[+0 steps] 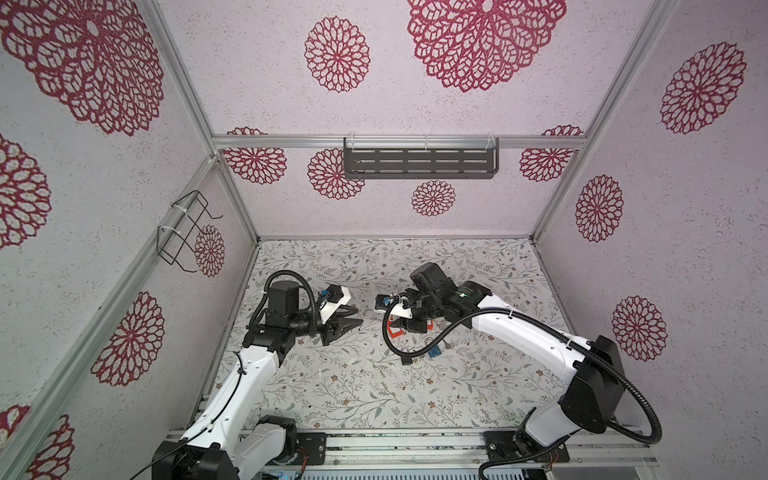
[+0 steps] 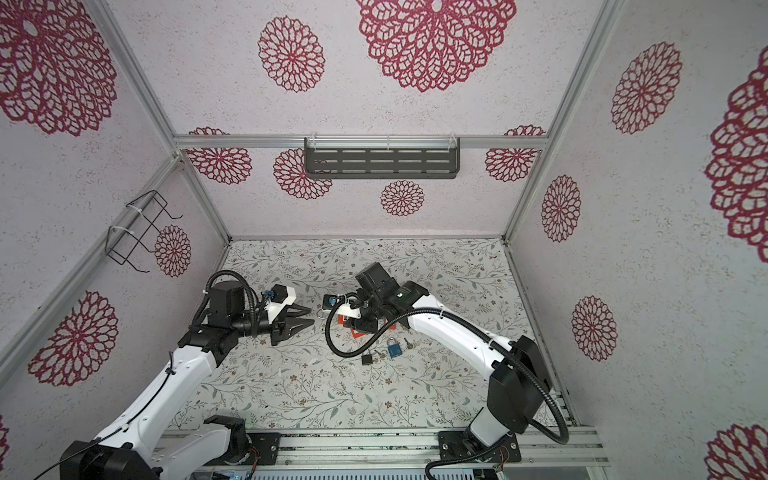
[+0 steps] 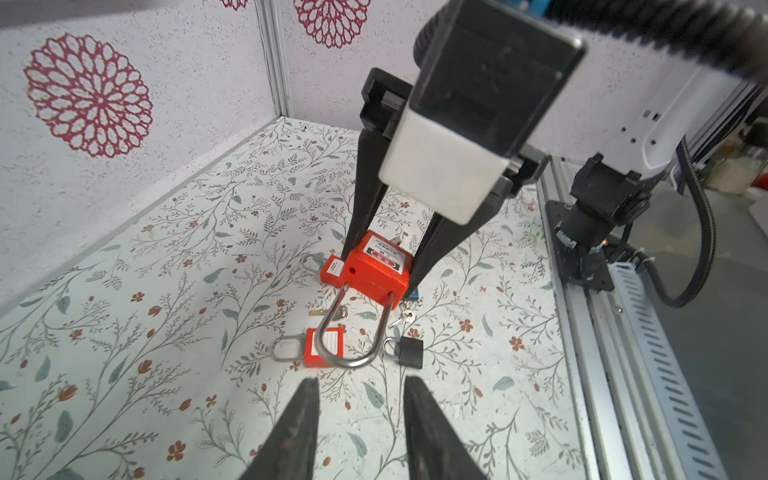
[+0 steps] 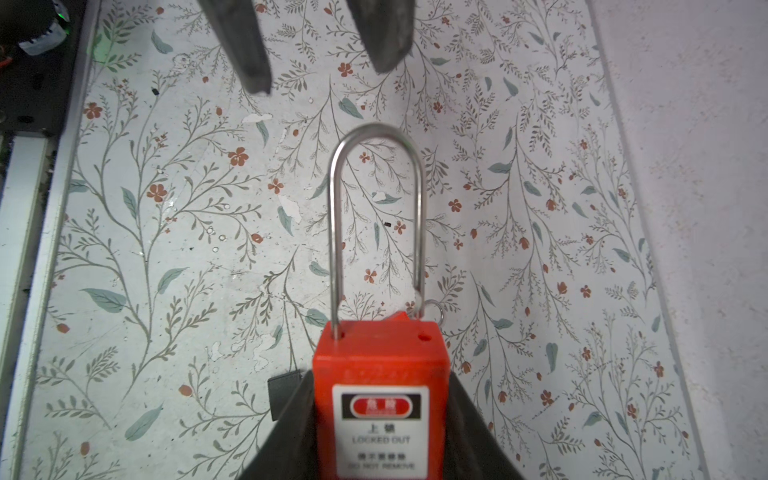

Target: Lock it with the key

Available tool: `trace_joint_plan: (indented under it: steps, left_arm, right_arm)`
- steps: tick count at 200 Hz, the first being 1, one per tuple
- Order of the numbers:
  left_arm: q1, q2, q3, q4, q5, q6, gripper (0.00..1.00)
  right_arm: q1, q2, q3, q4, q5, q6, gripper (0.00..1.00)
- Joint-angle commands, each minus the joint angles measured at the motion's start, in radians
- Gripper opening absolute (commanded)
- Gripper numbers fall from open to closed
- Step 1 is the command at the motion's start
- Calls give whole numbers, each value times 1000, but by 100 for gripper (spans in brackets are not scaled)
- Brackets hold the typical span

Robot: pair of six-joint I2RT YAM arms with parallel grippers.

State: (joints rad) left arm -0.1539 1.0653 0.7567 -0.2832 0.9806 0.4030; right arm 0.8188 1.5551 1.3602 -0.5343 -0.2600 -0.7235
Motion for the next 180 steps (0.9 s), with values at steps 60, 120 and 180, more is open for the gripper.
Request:
trace_joint_plan:
  steps: [60,120,180]
  left_arm:
    - [-14,80,29,137,47,-310,29]
    - [-36,131,27,233,96,-442,26]
    - [-61,133,53,157,26,-375,23]
  right_arm:
    - [-1,-83,-52,139,85,-42,15]
    - [8,-97,-82,171,121,-57,15]
    - [14,-105,-92,177,119,-71,13]
